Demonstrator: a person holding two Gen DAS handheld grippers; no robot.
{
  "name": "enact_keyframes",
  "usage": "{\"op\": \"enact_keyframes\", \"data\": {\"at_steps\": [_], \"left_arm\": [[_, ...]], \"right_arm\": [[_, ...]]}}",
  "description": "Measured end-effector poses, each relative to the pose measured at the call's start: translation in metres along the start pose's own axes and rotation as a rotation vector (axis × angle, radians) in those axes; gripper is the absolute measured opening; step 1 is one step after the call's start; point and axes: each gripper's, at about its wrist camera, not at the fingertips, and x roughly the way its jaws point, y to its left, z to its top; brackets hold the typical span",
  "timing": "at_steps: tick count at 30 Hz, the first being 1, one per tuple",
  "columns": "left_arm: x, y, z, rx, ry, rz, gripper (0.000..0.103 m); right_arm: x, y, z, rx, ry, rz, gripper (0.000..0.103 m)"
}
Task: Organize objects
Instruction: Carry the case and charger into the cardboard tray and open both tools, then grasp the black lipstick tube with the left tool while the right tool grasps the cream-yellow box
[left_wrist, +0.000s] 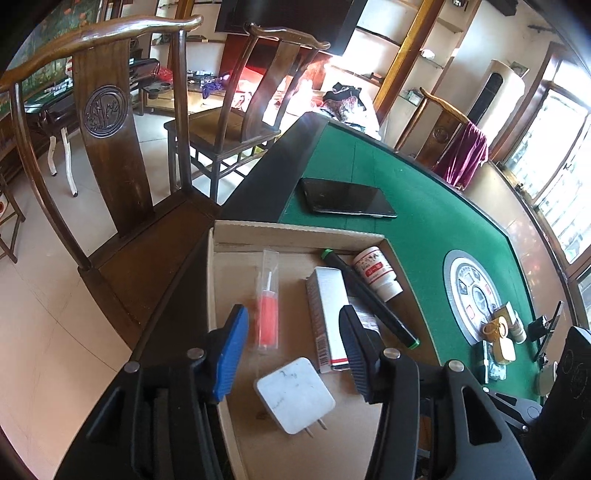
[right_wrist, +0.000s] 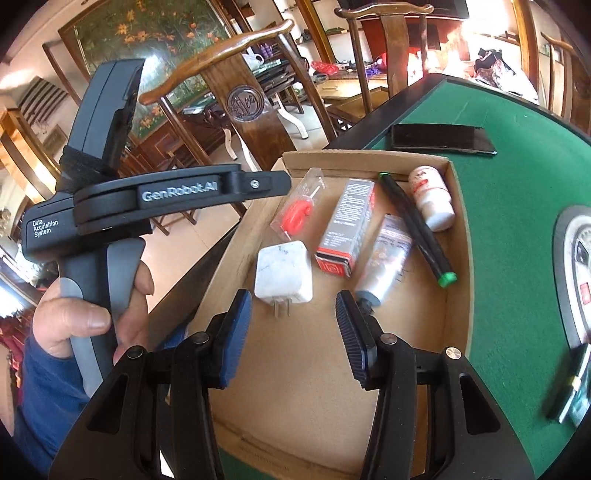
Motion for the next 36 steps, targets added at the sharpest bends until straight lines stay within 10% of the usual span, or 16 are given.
{"op": "enact_keyframes", "data": {"at_steps": [13, 22, 36], "left_arm": [[-0.012, -0.133, -0.037, 0.149, 0.013, -0.134, 0.052], [0.06, -0.25, -0.09, 0.302, 0.178, -0.193, 0.053], [0.121, -0.283, -0.103, 0.351, 0.17, -0.097, 0.04]], "right_arm": [[-0.091, -0.098, -0.058, 0.108, -0.093, -0.021, 0.049], [-0.183, -0.206, -0.096, 0.288, -0.278, -0.136, 0.056], [-0.207, -0.238, -0.101, 0.384, -0.349, -0.12, 0.056]]}}
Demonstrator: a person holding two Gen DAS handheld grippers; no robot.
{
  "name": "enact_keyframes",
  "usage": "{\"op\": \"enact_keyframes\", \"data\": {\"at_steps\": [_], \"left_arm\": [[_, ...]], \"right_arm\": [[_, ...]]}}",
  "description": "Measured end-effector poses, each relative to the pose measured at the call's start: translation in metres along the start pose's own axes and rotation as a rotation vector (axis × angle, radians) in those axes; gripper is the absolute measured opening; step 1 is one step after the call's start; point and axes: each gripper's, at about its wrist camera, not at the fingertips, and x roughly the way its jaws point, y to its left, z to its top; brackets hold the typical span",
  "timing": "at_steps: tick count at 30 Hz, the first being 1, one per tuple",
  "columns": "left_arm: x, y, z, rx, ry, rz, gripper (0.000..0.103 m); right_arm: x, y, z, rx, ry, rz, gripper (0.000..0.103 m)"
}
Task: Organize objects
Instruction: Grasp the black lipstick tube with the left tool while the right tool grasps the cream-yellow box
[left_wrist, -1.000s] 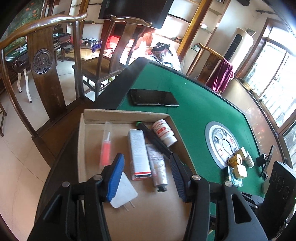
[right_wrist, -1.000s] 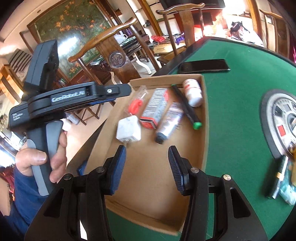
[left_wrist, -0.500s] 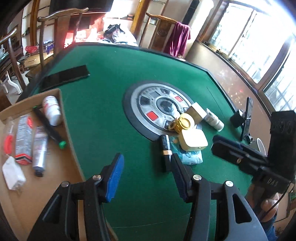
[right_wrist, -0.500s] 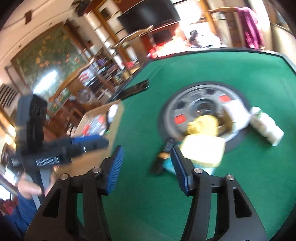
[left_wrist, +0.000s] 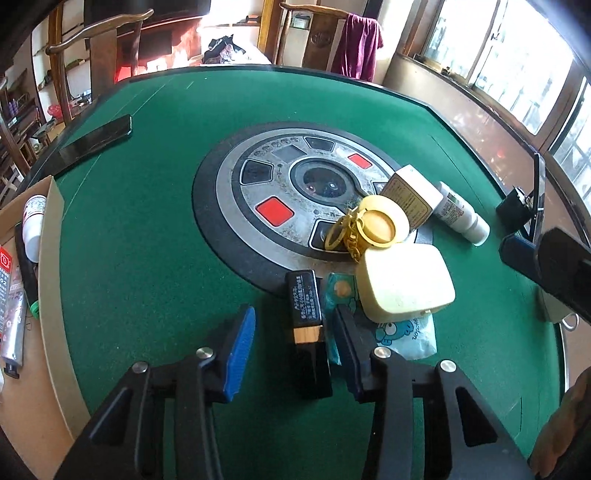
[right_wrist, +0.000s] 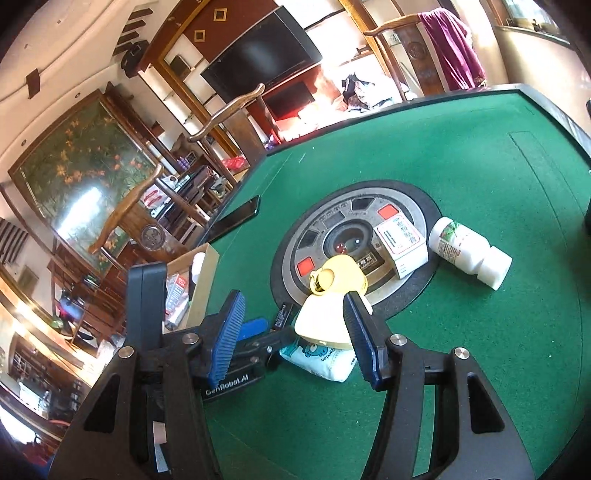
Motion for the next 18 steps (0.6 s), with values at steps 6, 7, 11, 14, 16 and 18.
{"op": "enact_keyframes", "data": {"at_steps": [6, 7, 11, 14, 16, 18], "left_arm": [[-0.003, 0.016, -0.005, -0.04, -0.032, -0.044, 0.017], [-0.002, 0.019, -0.006, -0.055, -0.029, -0.057, 0.017], [-0.004, 0.021, -0.007, -0.048, -0.037, -0.038, 0.017], [-0.003, 0.021, -0.008, -0.048, -0.039, -0.045, 0.017], [-0.003, 0.022, -0.007, -0.051, -0.036, -0.057, 0.017], [-0.003, 0.026, -0.006, -0.062, -0.032, -0.072, 0.017]], "right_arm": [[0.023, -0.02, -0.002, 0.009, 0.057, -0.049, 0.056], [0.028, -0.024, -0.001, 0.012, 0.063, -0.062, 0.056], [0.057, -0.04, 0.01, 0.021, 0.123, -0.064, 0.056], [0.076, -0.044, 0.014, 0.009, 0.176, -0.001, 0.056], [0.078, -0.039, 0.01, -0.022, 0.196, 0.035, 0.056], [0.07, -0.021, -0.001, -0.108, 0.259, 0.069, 0.056]]}}
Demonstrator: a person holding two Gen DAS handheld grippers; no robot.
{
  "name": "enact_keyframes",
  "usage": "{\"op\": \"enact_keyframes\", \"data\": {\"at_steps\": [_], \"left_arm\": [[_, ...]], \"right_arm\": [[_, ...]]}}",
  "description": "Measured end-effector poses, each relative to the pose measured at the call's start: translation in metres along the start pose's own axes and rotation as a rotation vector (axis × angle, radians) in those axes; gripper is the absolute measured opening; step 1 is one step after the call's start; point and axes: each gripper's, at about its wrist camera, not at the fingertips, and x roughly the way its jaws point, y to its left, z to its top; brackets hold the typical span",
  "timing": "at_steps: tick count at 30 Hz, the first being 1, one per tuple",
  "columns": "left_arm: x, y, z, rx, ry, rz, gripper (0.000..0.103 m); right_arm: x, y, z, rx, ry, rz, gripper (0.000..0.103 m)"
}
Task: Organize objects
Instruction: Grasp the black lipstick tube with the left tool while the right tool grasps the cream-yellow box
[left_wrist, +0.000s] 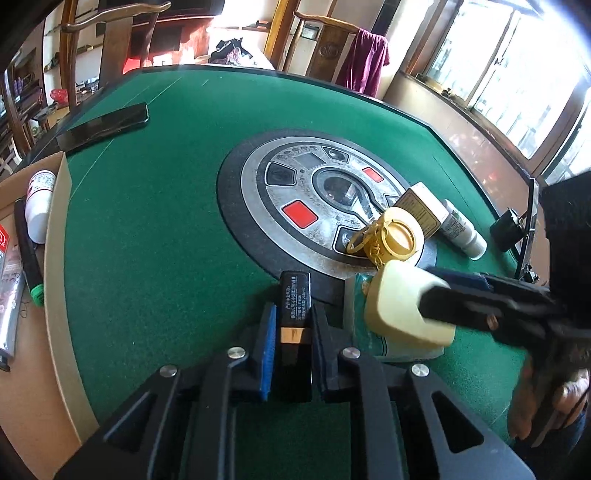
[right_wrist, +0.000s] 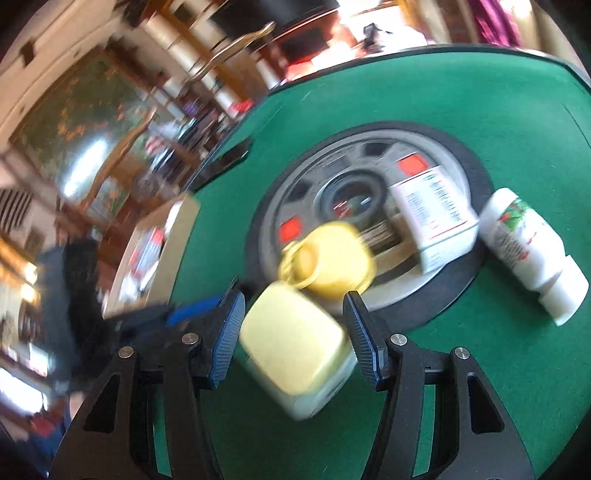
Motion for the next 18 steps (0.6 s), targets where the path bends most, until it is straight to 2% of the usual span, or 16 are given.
{"op": "enact_keyframes", "data": {"at_steps": [2, 5, 6, 8, 10, 14, 18], "left_arm": [[0.0, 0.001, 0.001, 0.0, 0.002, -0.004, 0.017], [0.0, -0.001, 0.001, 0.003, 0.0, 0.003, 0.017], [0.0, 0.0, 0.001, 0.005, -0.001, 0.004, 0.017], [0.0, -0.002, 0.0, 0.01, -0.004, 0.009, 0.017], [0.0, -0.004, 0.0, 0.02, -0.009, 0.02, 0.018], [0.001, -0.007, -0.002, 0.041, -0.02, 0.041, 0.018], [0.001, -0.01, -0.004, 0.065, -0.033, 0.065, 0.017]], "right_arm": [[-0.007, 0.021, -0.012, -0.098, 0.034, -0.001, 0.056], [-0.011, 0.048, -0.024, -0.25, 0.037, -0.161, 0.056], [-0.011, 0.051, -0.024, -0.267, 0.031, -0.179, 0.056], [-0.008, 0.048, -0.025, -0.251, 0.033, -0.16, 0.056], [-0.003, 0.047, -0.026, -0.242, 0.035, -0.195, 0.056], [0.004, 0.051, -0.027, -0.245, 0.031, -0.195, 0.056], [0.019, 0.057, -0.029, -0.296, 0.048, -0.264, 0.056]]}}
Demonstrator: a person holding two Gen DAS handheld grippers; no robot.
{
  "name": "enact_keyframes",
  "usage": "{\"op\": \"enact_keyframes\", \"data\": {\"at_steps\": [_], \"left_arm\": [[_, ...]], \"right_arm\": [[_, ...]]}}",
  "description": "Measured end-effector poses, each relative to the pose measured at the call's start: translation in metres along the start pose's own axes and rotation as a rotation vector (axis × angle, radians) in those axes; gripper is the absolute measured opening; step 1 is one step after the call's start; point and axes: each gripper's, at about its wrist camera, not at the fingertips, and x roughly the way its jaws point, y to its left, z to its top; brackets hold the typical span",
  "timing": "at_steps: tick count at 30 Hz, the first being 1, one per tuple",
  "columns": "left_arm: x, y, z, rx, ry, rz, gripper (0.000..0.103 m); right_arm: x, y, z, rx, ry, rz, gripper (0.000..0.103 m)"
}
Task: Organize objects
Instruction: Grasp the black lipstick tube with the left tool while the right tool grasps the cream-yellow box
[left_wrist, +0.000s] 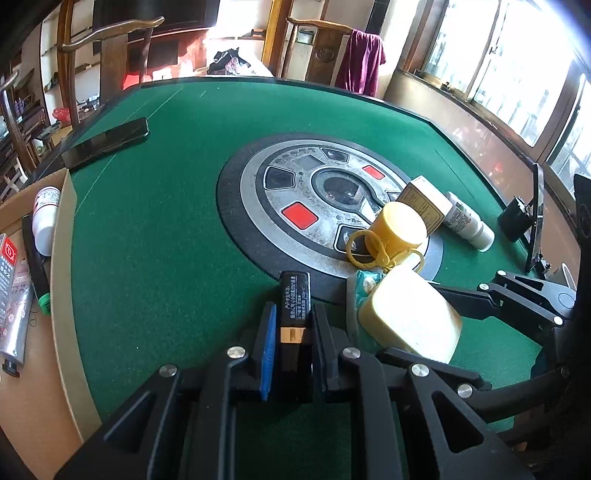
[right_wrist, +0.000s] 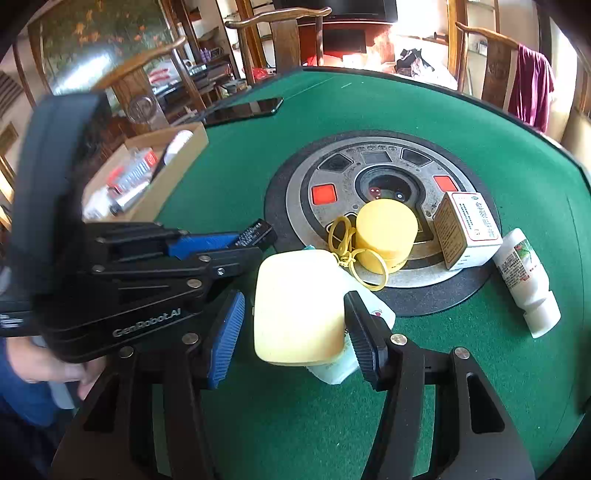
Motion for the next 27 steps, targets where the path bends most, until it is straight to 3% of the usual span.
{"op": "enact_keyframes", "data": {"at_steps": [2, 4, 8, 20, 27], "left_arm": [[0.0, -0.003, 0.0, 0.023, 0.0, 0.015, 0.017], [0.0, -0.006, -0.002, 0.042, -0.006, 0.028, 0.017], [-0.002, -0.006, -0.003, 0.042, -0.006, 0.015, 0.017], [-0.021, -0.004, 0.001, 0.003, -0.061, -0.057, 0.017], [-0.029, -0.006, 0.0, 0.002, -0.085, -0.064, 0.017]], "right_arm": [[-0.002, 0.003, -0.002, -0.019, -0.016, -0.036, 0.056], [-0.005, 0.003, 0.0, -0.017, -0.025, -0.059, 0.048], [-0.008, 0.006, 0.0, -0.015, -0.024, -0.074, 0.048], [-0.044, -0.025, 0.007, 0.165, -0.165, 0.026, 0.047], [-0.061, -0.018, 0.011, 0.184, -0.235, 0.038, 0.047]]}}
